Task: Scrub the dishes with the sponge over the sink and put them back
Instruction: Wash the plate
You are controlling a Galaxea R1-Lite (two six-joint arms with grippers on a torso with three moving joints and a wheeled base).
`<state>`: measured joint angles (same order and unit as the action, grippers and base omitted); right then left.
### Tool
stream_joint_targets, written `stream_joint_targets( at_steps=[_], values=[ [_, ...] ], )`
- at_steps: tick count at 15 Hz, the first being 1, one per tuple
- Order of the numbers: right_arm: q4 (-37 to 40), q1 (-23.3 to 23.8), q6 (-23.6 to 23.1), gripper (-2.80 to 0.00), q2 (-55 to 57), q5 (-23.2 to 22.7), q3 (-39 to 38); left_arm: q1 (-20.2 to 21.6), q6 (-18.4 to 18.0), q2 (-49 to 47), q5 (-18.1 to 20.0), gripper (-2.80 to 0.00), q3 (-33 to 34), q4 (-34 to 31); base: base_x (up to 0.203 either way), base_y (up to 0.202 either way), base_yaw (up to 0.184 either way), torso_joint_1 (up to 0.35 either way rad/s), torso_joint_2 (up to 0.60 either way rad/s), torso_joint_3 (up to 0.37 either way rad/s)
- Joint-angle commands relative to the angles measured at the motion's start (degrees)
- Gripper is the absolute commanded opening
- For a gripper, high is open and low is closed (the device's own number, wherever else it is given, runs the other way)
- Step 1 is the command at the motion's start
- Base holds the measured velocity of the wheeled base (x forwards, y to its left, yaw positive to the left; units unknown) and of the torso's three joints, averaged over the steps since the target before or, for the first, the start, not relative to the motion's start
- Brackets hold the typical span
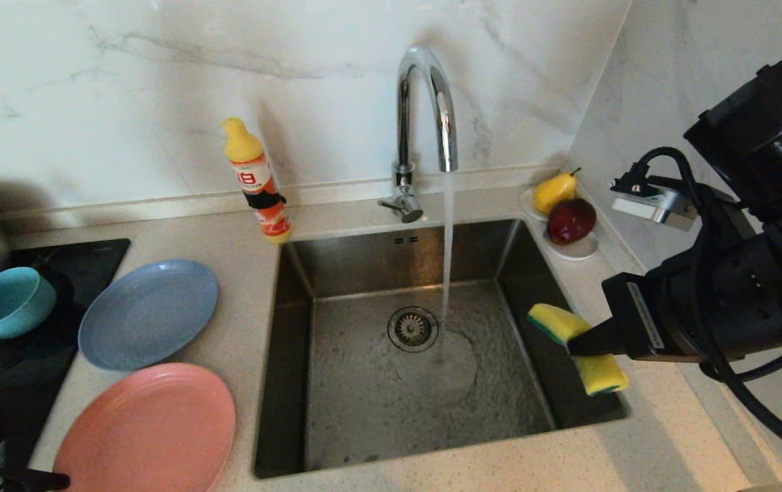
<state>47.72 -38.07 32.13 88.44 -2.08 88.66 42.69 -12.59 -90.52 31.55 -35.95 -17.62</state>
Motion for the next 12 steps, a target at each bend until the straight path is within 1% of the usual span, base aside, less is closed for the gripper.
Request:
stream_joint_targets(
  at_steps=[1,3,5,7,9,10,12],
  values=[
    [0.3,-0.1,0.1,-2.8,0.2,0.0,0.3,0.0,-0.2,7.7,0.3,-2.8,0.1,-2.4,0.0,0.0,0.0,0.0,0.0,0.0],
    [0.3,-0.2,0.2,-2.8,-0.2,0.0,0.5,-0.3,-0.2,13.1,1.0,-2.8,-1.7,-6.9,0.0,0.0,0.0,0.0,0.0,0.0],
    [0.3,-0.3,0.2,-2.8,-0.4,0.0,0.3,-0.8,-0.2,17.5,3.4,-2.8,-5.4,-13.7,0.0,0.0,0.0,0.0,0.0,0.0],
    [0.3,-0.3,0.2,-2.8,-1.0,0.0,0.1,-2.4,0.1,20.7,6.2,-2.8,-8.0,-17.9,0.0,0.0,0.0,0.0,0.0,0.0],
    [0.3,-0.4,0.2,-2.8,-1.3,-0.4,0.0,-6.5,1.5,21.8,7.6,-2.8,-10.4,-21.1,0.0,0.0,0.0,0.0,0.0,0.0],
    [0.3,-0.5,0.2,-2.8,-1.5,-0.4,-0.1,-9.4,3.1,21.9,7.7,-2.8,-11.3,-21.7,0.0,0.0,0.0,0.0,0.0,0.0],
    [0.3,-0.6,0.1,-2.8,-1.8,-0.4,-0.1,-16.1,8.0,21.2,7.2,-2.8,-14.7,-21.8,0.0,0.0,0.0,0.0,0.0,0.0]
  ],
)
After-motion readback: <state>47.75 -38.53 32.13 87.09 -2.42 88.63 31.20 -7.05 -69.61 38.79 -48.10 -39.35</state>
